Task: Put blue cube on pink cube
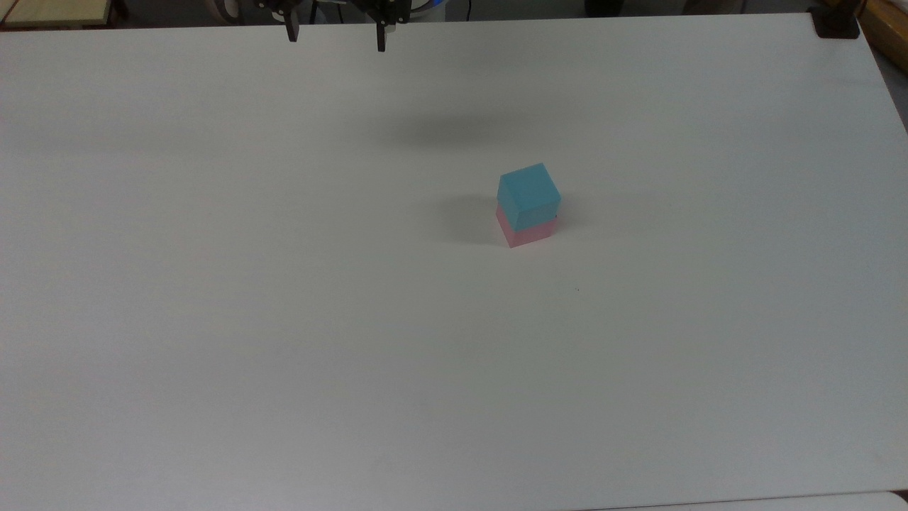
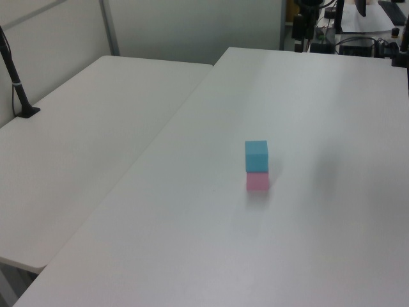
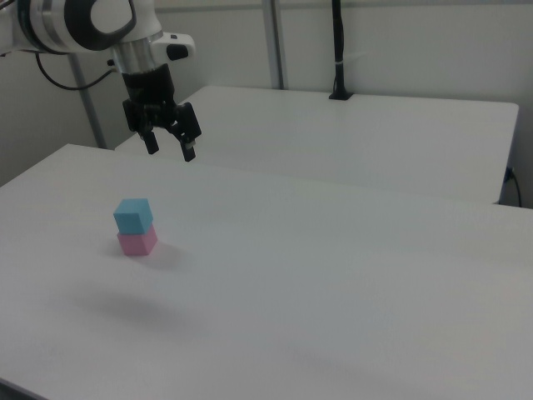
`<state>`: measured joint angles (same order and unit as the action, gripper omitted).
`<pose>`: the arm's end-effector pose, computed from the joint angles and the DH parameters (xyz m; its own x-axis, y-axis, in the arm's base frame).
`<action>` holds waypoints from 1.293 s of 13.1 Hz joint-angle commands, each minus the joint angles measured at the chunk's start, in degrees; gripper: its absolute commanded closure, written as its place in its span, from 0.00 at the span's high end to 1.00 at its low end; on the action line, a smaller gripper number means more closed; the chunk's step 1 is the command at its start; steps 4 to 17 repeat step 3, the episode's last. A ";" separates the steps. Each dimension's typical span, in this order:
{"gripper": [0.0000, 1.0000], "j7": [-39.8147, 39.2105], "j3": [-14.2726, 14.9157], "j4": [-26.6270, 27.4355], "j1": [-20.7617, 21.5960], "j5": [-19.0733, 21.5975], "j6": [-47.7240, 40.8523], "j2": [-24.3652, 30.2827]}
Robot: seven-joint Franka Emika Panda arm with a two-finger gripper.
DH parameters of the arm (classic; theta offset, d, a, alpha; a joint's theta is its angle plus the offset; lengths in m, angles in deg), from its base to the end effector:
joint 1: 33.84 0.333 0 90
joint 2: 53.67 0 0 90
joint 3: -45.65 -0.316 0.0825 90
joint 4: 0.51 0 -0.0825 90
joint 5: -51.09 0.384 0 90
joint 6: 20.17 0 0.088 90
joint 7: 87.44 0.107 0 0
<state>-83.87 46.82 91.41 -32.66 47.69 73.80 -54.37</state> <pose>0.5642 -0.0058 0.6081 0.9980 -0.0579 0.0271 -0.0594 -0.9966 0.0579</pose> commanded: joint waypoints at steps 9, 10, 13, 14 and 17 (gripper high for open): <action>1.00 -0.76 -0.03 0.46 -0.13 -0.02 -1.25 0.79; 1.00 -0.76 -0.03 0.46 -0.13 -0.02 -1.25 0.79; 1.00 -0.76 -0.03 0.46 -0.13 -0.02 -1.25 0.79; 1.00 -0.76 -0.03 0.46 -0.13 -0.02 -1.25 0.79; 1.00 -0.76 -0.03 0.46 -0.13 -0.02 -1.25 0.79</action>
